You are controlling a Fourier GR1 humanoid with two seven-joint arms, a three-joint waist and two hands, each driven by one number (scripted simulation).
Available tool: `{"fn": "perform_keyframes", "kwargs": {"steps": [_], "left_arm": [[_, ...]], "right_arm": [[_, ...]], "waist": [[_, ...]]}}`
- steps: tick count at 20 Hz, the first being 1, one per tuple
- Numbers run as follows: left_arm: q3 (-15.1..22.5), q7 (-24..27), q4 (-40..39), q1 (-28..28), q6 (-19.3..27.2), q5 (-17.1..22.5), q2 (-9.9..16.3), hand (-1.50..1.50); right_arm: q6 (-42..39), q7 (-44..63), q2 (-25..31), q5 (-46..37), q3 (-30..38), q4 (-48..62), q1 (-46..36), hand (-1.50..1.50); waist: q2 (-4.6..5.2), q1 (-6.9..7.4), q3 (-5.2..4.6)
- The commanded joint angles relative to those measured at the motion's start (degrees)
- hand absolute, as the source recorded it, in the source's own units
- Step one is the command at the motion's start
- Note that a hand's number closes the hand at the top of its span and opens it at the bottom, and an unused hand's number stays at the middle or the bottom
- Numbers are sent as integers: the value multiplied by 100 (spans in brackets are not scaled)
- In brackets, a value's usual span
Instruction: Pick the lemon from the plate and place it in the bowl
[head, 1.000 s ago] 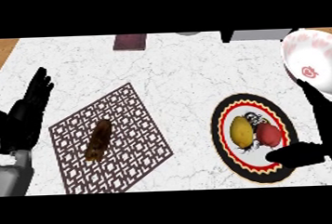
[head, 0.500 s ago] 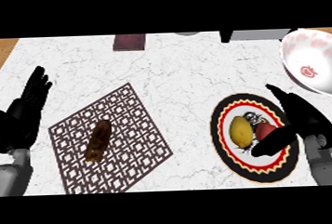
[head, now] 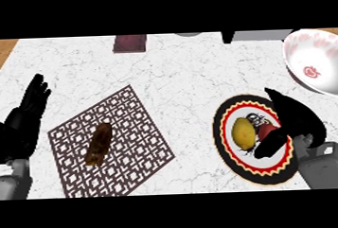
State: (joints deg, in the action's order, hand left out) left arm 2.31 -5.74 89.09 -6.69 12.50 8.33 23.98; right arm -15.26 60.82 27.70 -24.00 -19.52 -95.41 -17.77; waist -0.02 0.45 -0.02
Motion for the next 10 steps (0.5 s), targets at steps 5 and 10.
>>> {"fn": "perform_keyframes", "kwargs": {"steps": [5,10], "left_arm": [[-39,-203,-107,-159,-43,-227,-226,0],[-110,-173,297,154,-113,-302,-324,0]], "right_arm": [[61,257,-872,-782,-223,967,-278,-150],[138,3,-1016,-978,-171,926,281,-150]], "waist": [[8,-9,2],[-2,-17,3]]}}
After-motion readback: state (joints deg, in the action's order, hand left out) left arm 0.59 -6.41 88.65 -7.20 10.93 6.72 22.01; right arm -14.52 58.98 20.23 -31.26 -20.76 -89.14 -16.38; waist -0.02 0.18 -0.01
